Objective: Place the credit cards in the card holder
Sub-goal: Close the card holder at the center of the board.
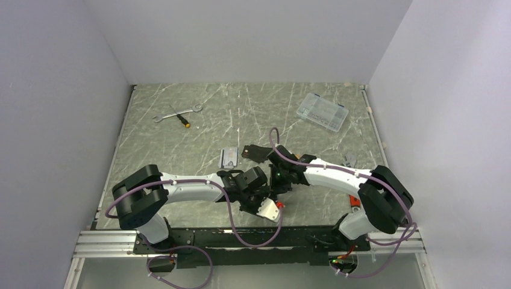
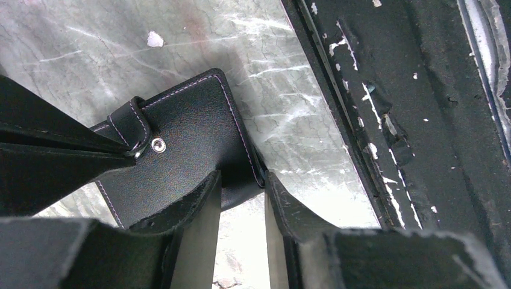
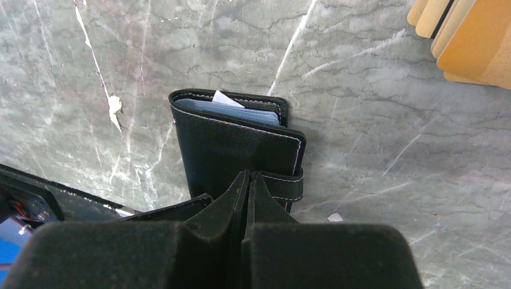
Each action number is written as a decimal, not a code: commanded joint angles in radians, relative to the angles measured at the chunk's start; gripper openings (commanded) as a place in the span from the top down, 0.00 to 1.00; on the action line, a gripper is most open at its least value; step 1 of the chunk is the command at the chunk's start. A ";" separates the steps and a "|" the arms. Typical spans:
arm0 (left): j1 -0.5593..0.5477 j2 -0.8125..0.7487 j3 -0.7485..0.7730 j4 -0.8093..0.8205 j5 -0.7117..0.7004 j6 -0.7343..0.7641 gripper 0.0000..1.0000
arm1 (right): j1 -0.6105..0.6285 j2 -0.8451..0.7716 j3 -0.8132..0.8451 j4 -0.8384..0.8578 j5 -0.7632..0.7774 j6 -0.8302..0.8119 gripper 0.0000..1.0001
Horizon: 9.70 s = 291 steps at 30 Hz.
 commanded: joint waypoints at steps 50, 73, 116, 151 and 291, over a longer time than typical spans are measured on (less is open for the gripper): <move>-0.004 0.037 0.014 -0.064 -0.009 0.009 0.73 | 0.056 -0.021 -0.047 0.024 -0.047 0.046 1.00; -0.004 0.039 0.020 -0.073 -0.006 0.008 0.75 | 0.171 -0.174 -0.126 0.025 0.241 0.288 1.00; -0.003 0.038 0.022 -0.090 -0.011 0.011 0.79 | 0.234 -0.105 -0.190 0.062 0.268 0.360 1.00; -0.003 0.055 0.039 -0.109 -0.007 0.011 0.83 | 0.236 -0.180 -0.264 -0.035 0.259 0.350 1.00; -0.087 0.035 -0.202 0.253 -0.227 0.063 0.89 | 0.009 0.129 0.193 -0.246 0.097 -0.020 1.00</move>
